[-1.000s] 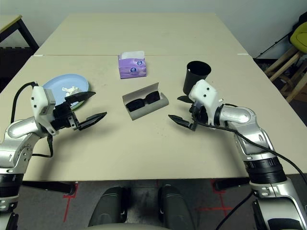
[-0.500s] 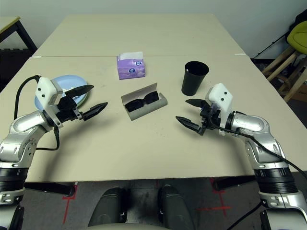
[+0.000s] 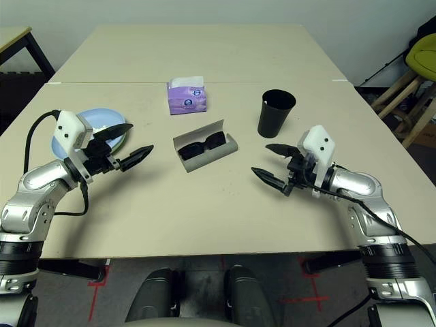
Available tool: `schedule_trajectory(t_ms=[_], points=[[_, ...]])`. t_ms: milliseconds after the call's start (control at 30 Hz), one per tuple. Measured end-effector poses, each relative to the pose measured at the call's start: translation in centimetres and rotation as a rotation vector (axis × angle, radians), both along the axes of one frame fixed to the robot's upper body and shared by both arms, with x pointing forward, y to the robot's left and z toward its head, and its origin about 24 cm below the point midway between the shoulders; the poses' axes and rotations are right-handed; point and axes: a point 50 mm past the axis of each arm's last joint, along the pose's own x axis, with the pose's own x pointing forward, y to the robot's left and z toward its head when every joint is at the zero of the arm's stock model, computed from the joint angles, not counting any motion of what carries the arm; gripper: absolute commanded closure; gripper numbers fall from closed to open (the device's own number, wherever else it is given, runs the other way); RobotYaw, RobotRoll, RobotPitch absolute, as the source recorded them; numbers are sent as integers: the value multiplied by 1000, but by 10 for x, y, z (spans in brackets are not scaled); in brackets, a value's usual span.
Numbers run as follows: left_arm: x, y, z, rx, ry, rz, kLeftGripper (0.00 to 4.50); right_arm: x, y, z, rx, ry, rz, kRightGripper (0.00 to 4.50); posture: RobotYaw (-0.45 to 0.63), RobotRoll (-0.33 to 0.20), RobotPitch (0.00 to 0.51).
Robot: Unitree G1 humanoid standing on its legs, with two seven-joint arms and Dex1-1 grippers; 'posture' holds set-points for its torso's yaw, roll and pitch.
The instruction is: Organize and tidy the items on the table.
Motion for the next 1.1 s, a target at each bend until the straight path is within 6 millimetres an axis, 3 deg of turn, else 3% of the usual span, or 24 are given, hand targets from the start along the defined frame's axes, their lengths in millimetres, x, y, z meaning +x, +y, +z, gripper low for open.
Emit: schedule_trajectory(t_ms=[233,500,833,1100], points=[[0,0,-1,-2,10,-3,0,-7,-2,-8,46,39,82,23,65,0,44],[-1,2,1,13,2,-20,0,-5,-6,-8,69,-44,112,23,64,0,37],[0,5,3,14,-10,-17,0,-15,-6,-31,104,-21,48,23,51,0,39],[1,6,1,15,-2,-17,0,-14,-8,-32,112,-22,18,23,48,0,46]])
